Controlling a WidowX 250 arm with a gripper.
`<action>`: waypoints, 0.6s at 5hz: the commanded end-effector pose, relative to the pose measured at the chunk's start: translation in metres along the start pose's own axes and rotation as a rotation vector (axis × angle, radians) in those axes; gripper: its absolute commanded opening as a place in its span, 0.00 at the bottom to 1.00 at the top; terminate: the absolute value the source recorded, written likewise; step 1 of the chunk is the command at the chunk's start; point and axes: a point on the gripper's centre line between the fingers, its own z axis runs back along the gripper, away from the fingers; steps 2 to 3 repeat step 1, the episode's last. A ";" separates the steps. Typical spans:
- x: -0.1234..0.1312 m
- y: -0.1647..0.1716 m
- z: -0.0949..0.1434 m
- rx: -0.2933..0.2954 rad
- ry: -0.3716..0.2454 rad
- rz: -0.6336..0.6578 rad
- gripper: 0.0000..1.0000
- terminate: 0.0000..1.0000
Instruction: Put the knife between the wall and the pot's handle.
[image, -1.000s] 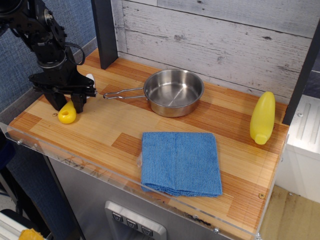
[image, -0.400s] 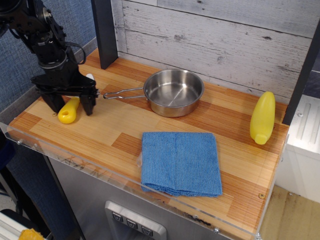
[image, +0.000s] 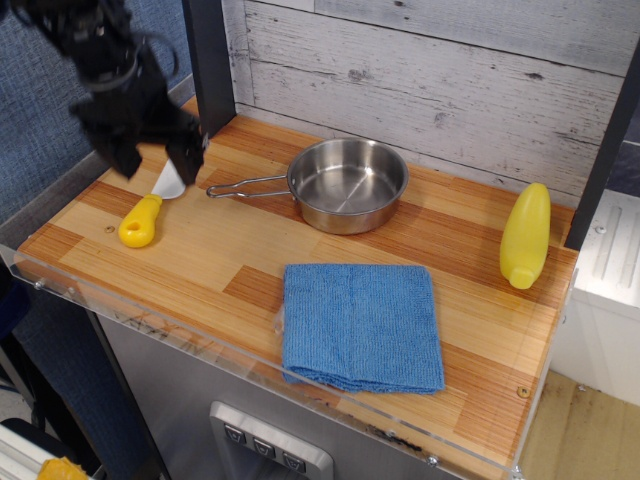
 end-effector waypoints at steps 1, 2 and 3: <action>0.021 -0.005 0.076 0.048 -0.140 -0.081 1.00 1.00; 0.021 -0.005 0.076 0.048 -0.140 -0.081 1.00 1.00; 0.021 -0.005 0.076 0.048 -0.140 -0.081 1.00 1.00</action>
